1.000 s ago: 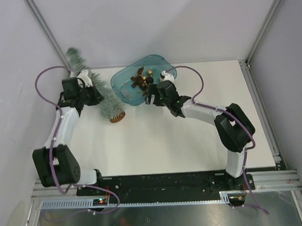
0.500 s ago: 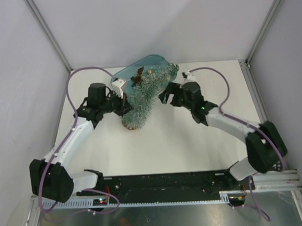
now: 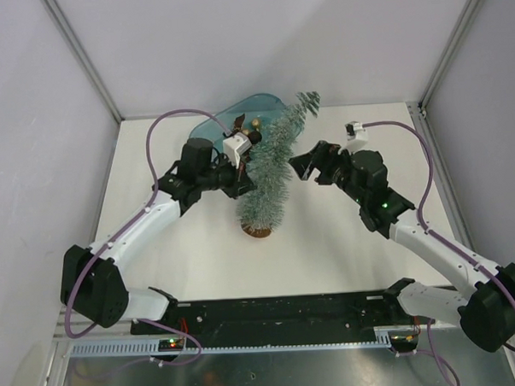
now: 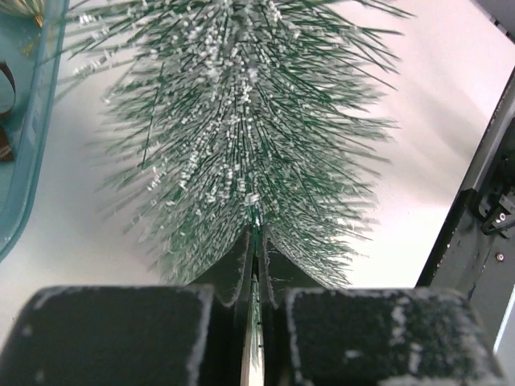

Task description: Decorate the small christmas tree

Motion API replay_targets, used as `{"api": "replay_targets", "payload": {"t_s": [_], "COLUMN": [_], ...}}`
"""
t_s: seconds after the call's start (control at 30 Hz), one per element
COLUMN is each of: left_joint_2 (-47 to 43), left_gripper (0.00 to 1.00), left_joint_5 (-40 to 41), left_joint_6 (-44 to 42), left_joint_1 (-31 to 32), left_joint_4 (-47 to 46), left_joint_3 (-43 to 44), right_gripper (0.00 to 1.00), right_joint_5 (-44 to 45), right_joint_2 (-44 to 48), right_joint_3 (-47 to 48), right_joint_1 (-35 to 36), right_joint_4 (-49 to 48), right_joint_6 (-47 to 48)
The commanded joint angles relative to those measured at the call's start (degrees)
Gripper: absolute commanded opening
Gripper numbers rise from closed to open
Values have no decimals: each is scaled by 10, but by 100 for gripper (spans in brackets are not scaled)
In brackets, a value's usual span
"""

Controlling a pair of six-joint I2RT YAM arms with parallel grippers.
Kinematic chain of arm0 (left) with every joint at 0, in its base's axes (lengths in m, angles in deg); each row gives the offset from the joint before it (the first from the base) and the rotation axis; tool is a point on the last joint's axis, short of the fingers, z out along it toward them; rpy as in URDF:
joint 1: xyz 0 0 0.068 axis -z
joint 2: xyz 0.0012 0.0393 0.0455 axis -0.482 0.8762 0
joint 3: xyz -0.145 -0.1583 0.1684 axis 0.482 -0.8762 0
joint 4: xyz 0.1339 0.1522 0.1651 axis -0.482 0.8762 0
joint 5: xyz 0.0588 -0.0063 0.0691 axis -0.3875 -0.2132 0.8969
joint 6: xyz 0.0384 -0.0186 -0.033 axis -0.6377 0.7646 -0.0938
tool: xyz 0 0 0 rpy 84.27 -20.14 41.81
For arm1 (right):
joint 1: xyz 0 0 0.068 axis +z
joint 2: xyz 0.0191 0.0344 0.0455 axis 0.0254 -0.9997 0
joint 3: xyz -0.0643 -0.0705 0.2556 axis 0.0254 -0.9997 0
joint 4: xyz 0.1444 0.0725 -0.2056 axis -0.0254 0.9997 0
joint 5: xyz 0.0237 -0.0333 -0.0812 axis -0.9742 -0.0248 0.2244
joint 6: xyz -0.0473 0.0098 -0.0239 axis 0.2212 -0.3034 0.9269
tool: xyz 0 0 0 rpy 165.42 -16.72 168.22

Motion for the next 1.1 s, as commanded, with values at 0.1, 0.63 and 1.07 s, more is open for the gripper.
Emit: {"api": "replay_targets", "payload": {"t_s": [0.1,0.63,1.07], "left_joint_2": [-8,-32,-23], "left_gripper": [6,8,40], "left_joint_5": [19,1,60], "left_joint_6": [2,6,-19], "left_joint_1": [20,25,44], "left_joint_4": [-60,-87,-79], "left_joint_3": [6,-21,-8], "right_gripper": [92,93,93], "right_joint_5": [-28,-2,132], "right_joint_2": [8,-17,1], "right_joint_3": [-4,-4,-4], "right_joint_1": [6,27,33], "right_joint_4": [-27,-57,81], "right_joint_6": [9,14,-11]}}
